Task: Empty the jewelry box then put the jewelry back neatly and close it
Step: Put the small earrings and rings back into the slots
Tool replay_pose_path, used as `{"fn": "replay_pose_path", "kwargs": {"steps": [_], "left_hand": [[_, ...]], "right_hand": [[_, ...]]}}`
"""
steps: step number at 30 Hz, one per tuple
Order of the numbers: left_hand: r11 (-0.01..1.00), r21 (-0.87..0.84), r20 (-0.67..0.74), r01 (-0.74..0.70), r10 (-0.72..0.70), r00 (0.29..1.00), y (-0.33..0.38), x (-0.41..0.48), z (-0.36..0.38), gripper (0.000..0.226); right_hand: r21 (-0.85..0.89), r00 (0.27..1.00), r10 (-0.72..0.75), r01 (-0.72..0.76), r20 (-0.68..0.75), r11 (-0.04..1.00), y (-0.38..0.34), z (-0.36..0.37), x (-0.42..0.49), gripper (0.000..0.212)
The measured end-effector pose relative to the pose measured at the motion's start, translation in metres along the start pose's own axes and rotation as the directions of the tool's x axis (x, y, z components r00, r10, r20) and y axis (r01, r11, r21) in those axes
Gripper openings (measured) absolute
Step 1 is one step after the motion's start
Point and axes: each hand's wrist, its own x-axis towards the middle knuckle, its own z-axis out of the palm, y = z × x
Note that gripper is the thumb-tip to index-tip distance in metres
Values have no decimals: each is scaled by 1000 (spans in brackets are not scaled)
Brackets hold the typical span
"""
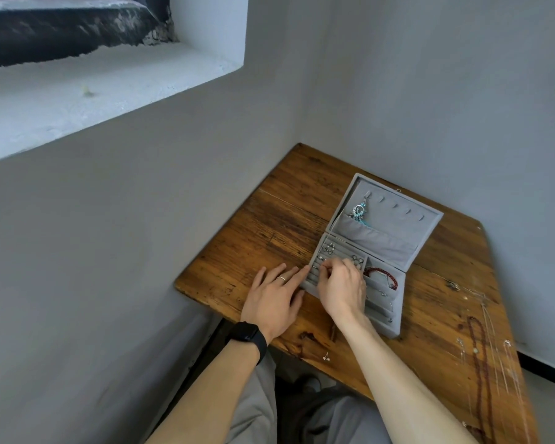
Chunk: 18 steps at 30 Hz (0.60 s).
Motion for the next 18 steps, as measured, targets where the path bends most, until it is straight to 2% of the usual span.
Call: {"fn": "replay_pose_path", "kwargs": {"steps": [10, 14, 18], "left_hand": [[999, 18, 31, -39, 38, 999, -2, 0, -3, 56], [999, 11, 77, -47, 46, 996, -2, 0, -6, 58], [997, -68, 59, -29, 33, 998, 3, -4, -16, 56]], "right_hand": [[201, 997, 16, -1, -72, 980, 40, -44, -39, 19], [284, 987, 84, -42, -137, 958, 74, -72, -85, 16], [299, 971, 181, -128, -156, 946, 111, -91, -134, 17]]}}
